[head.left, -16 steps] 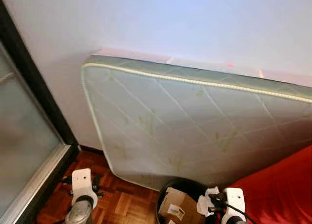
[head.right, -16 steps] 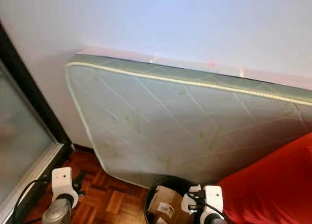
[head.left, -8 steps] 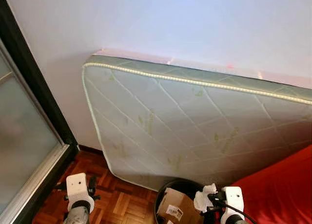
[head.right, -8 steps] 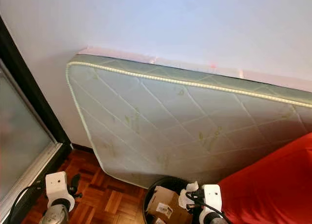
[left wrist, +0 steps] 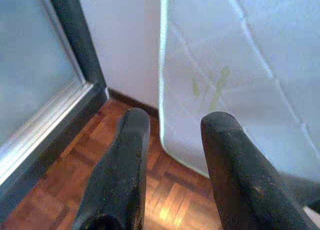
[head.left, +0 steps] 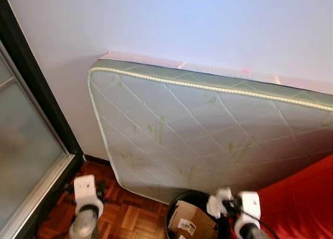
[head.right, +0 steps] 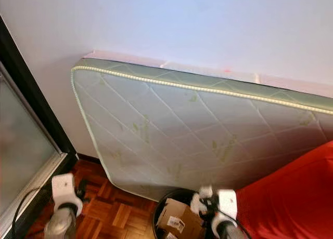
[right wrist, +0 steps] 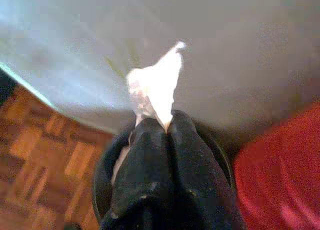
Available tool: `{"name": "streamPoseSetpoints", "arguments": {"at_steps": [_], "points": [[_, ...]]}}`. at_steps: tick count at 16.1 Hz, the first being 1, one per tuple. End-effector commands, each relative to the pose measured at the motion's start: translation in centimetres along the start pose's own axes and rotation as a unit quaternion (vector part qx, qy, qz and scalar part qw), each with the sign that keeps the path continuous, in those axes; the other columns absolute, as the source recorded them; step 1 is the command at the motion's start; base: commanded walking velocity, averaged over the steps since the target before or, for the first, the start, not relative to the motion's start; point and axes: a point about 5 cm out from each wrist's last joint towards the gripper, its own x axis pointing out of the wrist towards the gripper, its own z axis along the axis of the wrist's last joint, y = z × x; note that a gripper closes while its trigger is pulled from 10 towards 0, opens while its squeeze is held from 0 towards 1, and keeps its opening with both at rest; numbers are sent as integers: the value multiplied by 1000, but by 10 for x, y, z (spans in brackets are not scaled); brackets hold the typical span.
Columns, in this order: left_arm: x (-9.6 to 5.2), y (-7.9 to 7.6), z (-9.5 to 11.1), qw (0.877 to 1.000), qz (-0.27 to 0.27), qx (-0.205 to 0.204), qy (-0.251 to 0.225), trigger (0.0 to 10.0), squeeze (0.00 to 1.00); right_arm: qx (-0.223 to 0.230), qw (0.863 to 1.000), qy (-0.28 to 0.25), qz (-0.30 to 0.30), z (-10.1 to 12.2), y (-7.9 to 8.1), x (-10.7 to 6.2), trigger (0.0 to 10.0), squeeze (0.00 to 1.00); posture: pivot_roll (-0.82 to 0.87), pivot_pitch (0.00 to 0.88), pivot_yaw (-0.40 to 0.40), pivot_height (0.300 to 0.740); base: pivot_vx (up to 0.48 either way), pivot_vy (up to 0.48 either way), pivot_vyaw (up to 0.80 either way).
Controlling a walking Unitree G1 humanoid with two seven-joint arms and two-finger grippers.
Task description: Clean up the room
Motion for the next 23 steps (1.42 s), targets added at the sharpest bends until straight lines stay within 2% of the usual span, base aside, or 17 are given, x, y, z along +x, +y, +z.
{"name": "streamPoseSetpoints", "arguments": {"at_steps": [1, 2, 5, 9, 15, 19, 20, 21, 23], "points": [[4, -4, 6, 1000, -9, 0, -6, 10000, 0, -22, 992, -120, 30, 51, 19, 21, 10000, 0, 15, 0, -50, 740, 0, 0, 0], [8, -6, 12, 1000, -14, -1, -15, 10000, 0, -20, 984, -170, 41, 75, 30, 28, 10000, 0, 22, 0, -48, 740, 0, 0, 0], [13, -11, 18, 1000, -20, -4, -20, 10000, 0, -21, 982, -180, 45, 87, 29, 32, 10000, 0, 9, 0, -48, 740, 0, 0, 0], [14, -18, 21, 999, -14, -18, -27, 10000, 0, -40, 985, -167, 32, 97, 21, 35, 10000, 0, -8, 0, -83, 740, 0, 0, 0], [10, -19, 23, 998, -28, -15, -50, 10000, 0, -54, 981, -183, 20, 103, 15, 32, 10000, 0, 6, 46, -77, 740, 0, 0, 0], [11, -28, 25, 997, -52, -6, -52, 10000, 0, -59, 984, -170, 12, 100, 15, 32, 10000, 0, 13, 49, -86, 740, 0, 0, 0], [8, -25, 23, 997, -45, -9, -56, 10000, 0, -62, 984, -164, 14, 95, 15, 30, 10000, 0, 28, 55, -99, 740, 0, 0, 0], [5, -21, 21, 998, -30, -20, -59, 10000, 0, -66, 985, -156, 19, 90, 14, 28, 10000, 0, 36, 62, -105, 735, 0, 0, 0], [-3, -19, 16, 997, -28, -19, -64, 10000, 0, -76, 984, -155, 34, 85, 12, 22, 10000, 0, 54, 84, -112, 705, 0, 0, 0]]}}
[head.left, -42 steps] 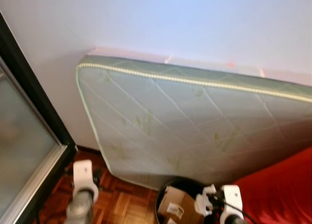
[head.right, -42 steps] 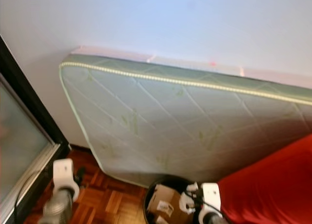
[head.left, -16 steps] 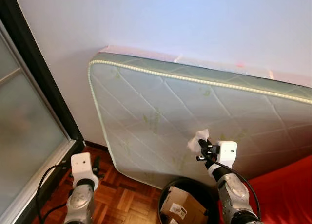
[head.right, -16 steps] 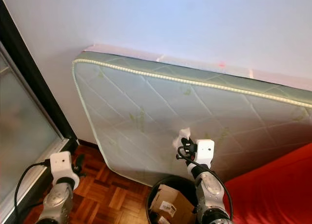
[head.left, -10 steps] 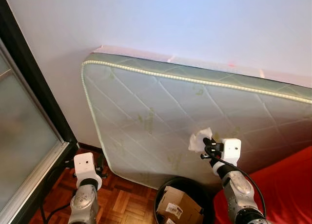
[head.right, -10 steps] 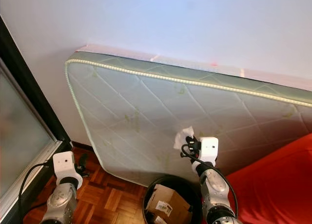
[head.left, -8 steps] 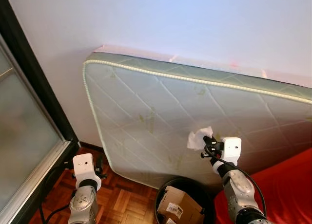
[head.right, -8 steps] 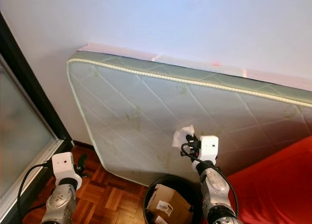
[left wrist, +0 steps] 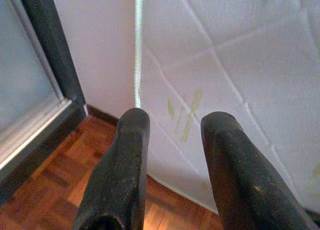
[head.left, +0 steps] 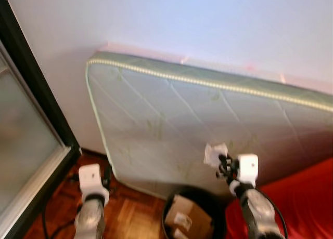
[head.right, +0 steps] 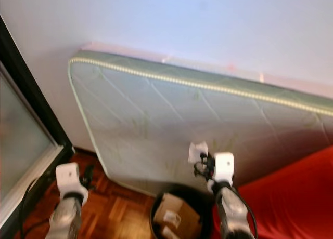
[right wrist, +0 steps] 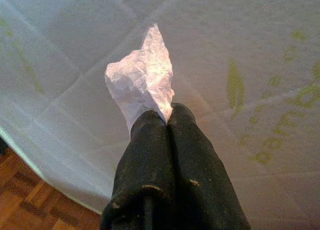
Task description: Clean up the room
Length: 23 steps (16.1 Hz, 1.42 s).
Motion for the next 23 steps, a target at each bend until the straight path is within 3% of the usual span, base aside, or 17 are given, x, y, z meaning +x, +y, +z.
{"name": "streamPoseSetpoints", "arguments": {"at_steps": [1, 5, 8, 14, 18, 23], "points": [[-4, -1, -1, 1000, 3, -2, -4, 10000, 0, -11, 1000, -6, 7, 4, -3, -2, 10000, 0, 50, 90, -112, 695, 0, 0, 0], [-7, -1, -6, 1000, -7, 1, 9, 10000, 0, -8, 1000, -19, -5, 1, -2, -11, 10000, 0, 16, 78, -96, 675, 0, 0, 0], [-3, -7, 1, 1000, -10, -5, 0, 10000, 0, -15, 1000, -5, 2, 2, -3, -14, 10000, 0, 26, 95, -100, 675, 0, 0, 0], [-9, -5, -3, 1000, 3, -13, 4, 10000, 0, -18, 1000, 15, 12, 3, -5, -17, 10000, 0, 30, 119, -117, 675, 0, 0, 0], [-9, -5, -3, 1000, 4, -14, 5, 10000, 0, -16, 1000, 19, 17, 4, -4, -18, 10000, 0, 26, 130, -116, 630, 0, 0, 0], [-8, -6, -2, 1000, 2, -15, 5, 10000, 0, -13, 1000, 17, 22, 6, -2, -17, 10000, 0, 26, 128, -114, 625, 0, 0, 0]]}}
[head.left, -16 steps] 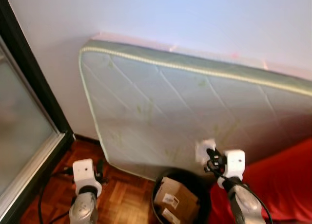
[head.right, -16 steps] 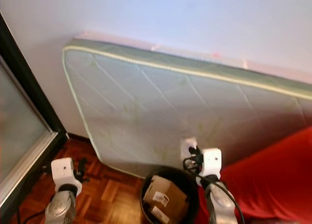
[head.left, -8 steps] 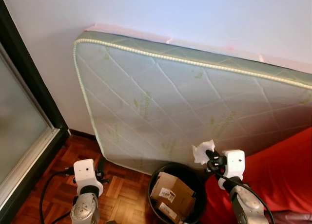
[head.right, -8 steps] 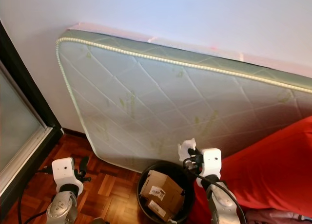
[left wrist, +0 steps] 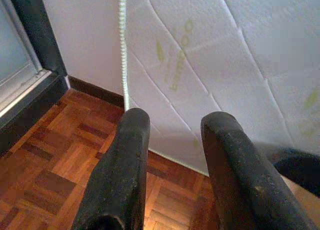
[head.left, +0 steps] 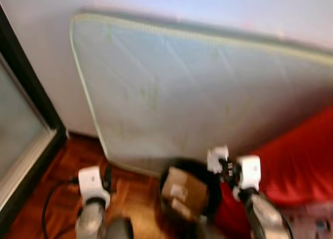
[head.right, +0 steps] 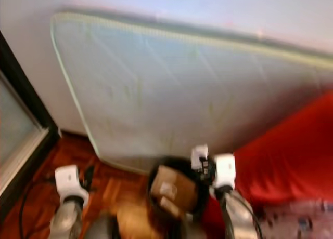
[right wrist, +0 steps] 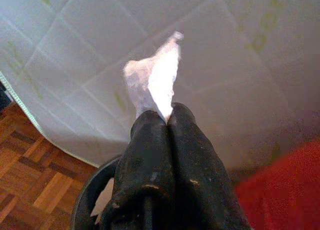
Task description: Clean up the room
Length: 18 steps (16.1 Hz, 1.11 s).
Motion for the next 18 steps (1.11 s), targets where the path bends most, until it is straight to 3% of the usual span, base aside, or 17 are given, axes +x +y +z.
{"name": "streamPoseSetpoints", "arguments": {"at_steps": [1, 7, 13, 18], "points": [[-3, -1, -5, 1000, 3, -5, 13, 10000, 0, 2, 1000, 8, -5, -2, -4, -4, 10000, 0, 26, 128, -115, 625, 0, 0, 0], [-2, -4, -4, 1000, 1, -17, 14, 10000, 0, 4, 1000, 20, 18, -2, -3, -3, 10000, 0, 32, 129, -120, 625, 0, 0, 0], [-1, -5, -4, 999, -4, -24, 23, 10000, 0, 17, 999, 27, -15, -3, -6, -4, 10000, 0, 40, 131, -121, 625, 0, 0, 0], [-2, -7, -5, 999, -13, -26, 28, 10000, 0, 13, 999, 38, 3, -3, -4, -4, 10000, 0, 38, 133, -119, 625, 107, 0, 0]]}}
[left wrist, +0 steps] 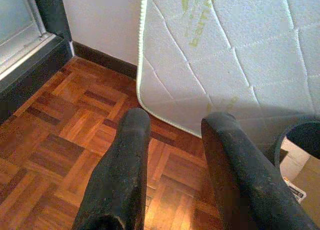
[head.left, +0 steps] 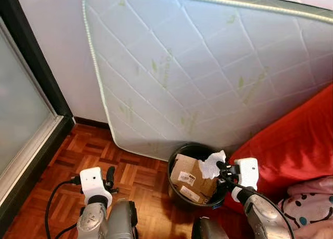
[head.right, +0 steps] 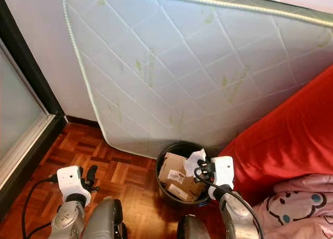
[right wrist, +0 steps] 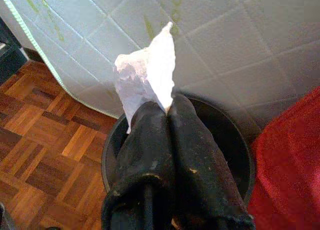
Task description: Clean up the room
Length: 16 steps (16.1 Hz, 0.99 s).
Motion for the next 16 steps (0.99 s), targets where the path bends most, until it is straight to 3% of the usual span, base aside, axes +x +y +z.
{"name": "streamPoseSetpoints", "arguments": {"at_steps": [1, 6, 9, 16], "points": [[-4, -2, -5, 1000, -4, -4, 11, 10000, 0, -4, 1000, 2, -5, 1, -4, -3, 10000, 0, 38, 133, -119, 625, 292, 0, 0], [-3, -3, -5, 1000, -9, -6, 14, 10000, 0, -9, 999, 18, -34, -1, -7, -5, 10000, 0, 41, 130, -118, 625, 316, 0, 0], [-3, -3, -4, 1000, -12, -8, 13, 10000, 0, -7, 999, 15, -31, 0, -6, -4, 10000, 0, 45, 129, -118, 625, 306, 0, -515], [-3, -5, -4, 1000, -21, -10, 17, 10000, 0, -51, 996, 68, 28, 1, -4, -2, 10000, 0, 52, 142, -116, 625, 0, 0, 0]]}}
